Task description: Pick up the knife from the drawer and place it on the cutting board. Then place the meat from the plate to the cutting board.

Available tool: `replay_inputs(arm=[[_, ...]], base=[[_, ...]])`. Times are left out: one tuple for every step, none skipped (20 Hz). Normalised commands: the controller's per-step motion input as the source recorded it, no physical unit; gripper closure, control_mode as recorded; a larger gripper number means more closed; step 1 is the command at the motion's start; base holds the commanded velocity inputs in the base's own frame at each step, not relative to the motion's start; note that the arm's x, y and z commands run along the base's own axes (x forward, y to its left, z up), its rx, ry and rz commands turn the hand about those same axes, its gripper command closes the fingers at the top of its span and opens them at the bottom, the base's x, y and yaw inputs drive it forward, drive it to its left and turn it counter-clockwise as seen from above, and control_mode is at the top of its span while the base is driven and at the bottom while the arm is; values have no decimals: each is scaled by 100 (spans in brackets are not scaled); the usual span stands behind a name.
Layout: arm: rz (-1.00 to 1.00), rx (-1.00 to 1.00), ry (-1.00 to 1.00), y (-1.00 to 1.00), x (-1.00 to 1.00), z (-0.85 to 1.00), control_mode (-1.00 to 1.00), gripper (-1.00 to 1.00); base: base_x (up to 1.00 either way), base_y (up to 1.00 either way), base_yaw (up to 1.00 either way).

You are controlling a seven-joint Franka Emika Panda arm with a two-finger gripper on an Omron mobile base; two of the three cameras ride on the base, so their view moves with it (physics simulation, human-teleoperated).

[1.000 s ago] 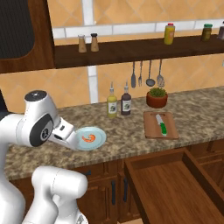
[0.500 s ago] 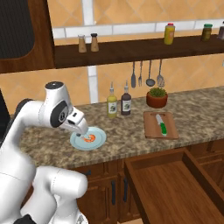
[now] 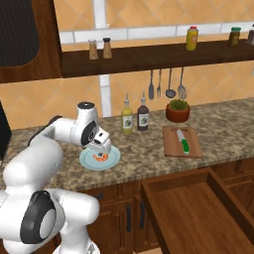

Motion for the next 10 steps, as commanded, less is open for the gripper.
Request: replay_inputs(arm=[[-6, 0, 7, 0, 51, -45, -100, -100], [-5, 0, 6, 0, 54, -49, -100, -100], [-5, 0, 4, 0, 51, -43, -100, -100], [-7, 0, 6, 0, 54, -35, -100, -100], [-8, 0, 10, 0, 51, -34, -100, -100], [-7, 0, 11, 0, 42, -28, -100, -100], [-7, 0, 11, 0, 40, -38, -100, -100], [-5, 0, 7, 0, 33, -44, -100, -100], [-1, 0, 5, 0, 30, -49, -100, -100], [0, 0, 3, -2, 40, -54, -100, -100]], base=[[0, 0, 0], [0, 0, 0], [0, 0, 0], [0, 0, 0], [0, 0, 0], [0, 0, 0], [0, 0, 0], [0, 0, 0], [0, 0, 0], [0, 0, 0]])
